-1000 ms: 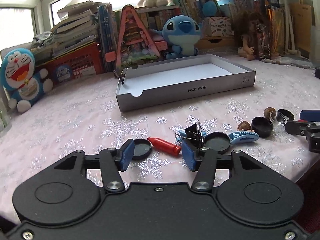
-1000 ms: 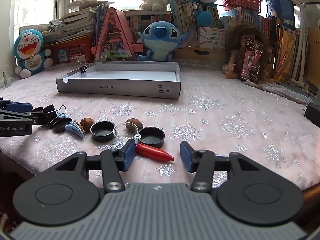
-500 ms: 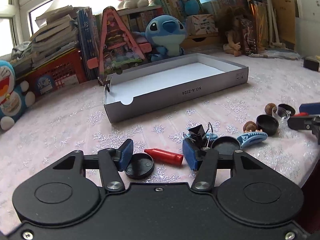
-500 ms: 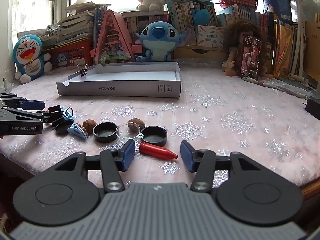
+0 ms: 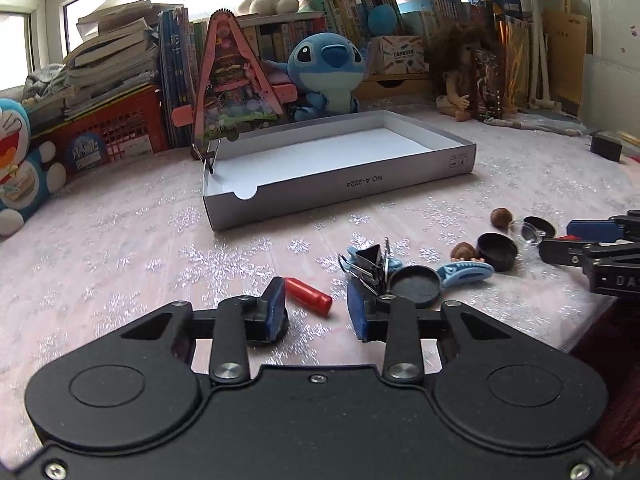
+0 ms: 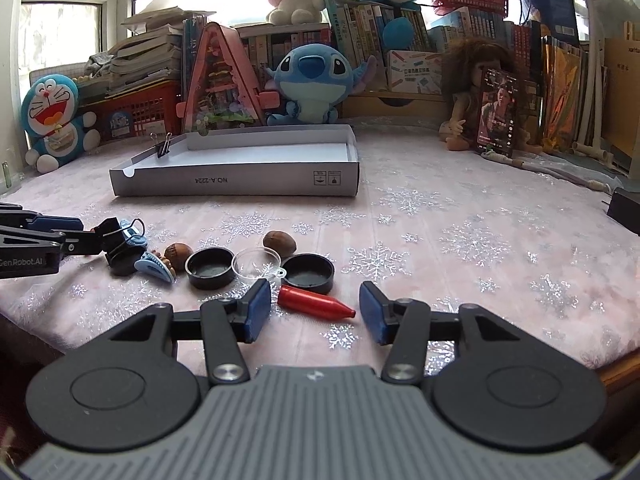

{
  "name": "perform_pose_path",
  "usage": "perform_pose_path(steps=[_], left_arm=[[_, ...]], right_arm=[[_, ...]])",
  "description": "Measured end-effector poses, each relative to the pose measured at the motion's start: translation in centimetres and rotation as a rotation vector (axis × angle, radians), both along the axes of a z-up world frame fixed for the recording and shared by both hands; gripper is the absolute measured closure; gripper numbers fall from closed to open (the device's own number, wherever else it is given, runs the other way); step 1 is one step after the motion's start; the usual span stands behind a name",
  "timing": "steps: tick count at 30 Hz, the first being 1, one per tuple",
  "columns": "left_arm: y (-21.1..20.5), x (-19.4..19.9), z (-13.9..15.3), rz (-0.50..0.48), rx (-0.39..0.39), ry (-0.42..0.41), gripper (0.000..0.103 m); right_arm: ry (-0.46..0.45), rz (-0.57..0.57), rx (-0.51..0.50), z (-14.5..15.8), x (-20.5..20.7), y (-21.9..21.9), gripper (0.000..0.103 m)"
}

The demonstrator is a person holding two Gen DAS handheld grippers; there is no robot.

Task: Organize rigid objects
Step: 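Move the left tool toward the red crayon and open its fingers, then close the left tool on the red crayon and lift it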

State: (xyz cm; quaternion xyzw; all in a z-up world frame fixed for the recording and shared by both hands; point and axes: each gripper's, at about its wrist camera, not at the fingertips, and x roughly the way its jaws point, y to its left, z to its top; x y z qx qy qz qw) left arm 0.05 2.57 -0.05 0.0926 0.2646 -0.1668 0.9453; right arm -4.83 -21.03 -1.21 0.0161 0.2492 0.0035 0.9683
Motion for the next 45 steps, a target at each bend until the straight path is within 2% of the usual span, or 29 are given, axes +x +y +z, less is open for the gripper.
perform_pose_path(steps=[4, 6, 16, 20, 25, 33, 39, 45], left_arm=[[0.4, -0.7, -0.1, -0.028, -0.018, 0.057, 0.070], [0.5, -0.7, -0.3, -0.018, -0.014, 0.058, 0.070], [1.6, 2.0, -0.5, 0.114, -0.007, 0.045, 0.070], [2.2, 2.8, -0.5, 0.152, -0.024, 0.050, 0.070], [2.3, 3.2, -0.6, 0.204, -0.004, 0.034, 0.070], [3.3, 3.5, -0.7, 0.280, 0.039, 0.016, 0.070], [4.4, 4.3, -0.7, 0.357, 0.021, 0.018, 0.069], [3.2, 3.7, -0.8, 0.327, -0.064, 0.029, 0.049]], right_arm=[[-0.002, -0.006, 0.000, 0.0, -0.1, 0.0, 0.041], [-0.002, -0.008, -0.001, 0.0, 0.0, 0.0, 0.041], [0.003, -0.019, -0.023, 0.2, -0.7, -0.5, 0.042], [0.008, -0.041, -0.034, 0.2, -1.0, -1.2, 0.041], [0.012, -0.089, -0.027, 0.2, -1.0, -2.1, 0.041], [-0.020, -0.011, -0.049, 0.5, -0.8, -1.6, 0.041], [-0.016, -0.003, -0.037, 0.4, -0.4, -1.2, 0.039], [-0.028, -0.020, -0.034, 0.0, -0.2, -1.0, 0.033]])
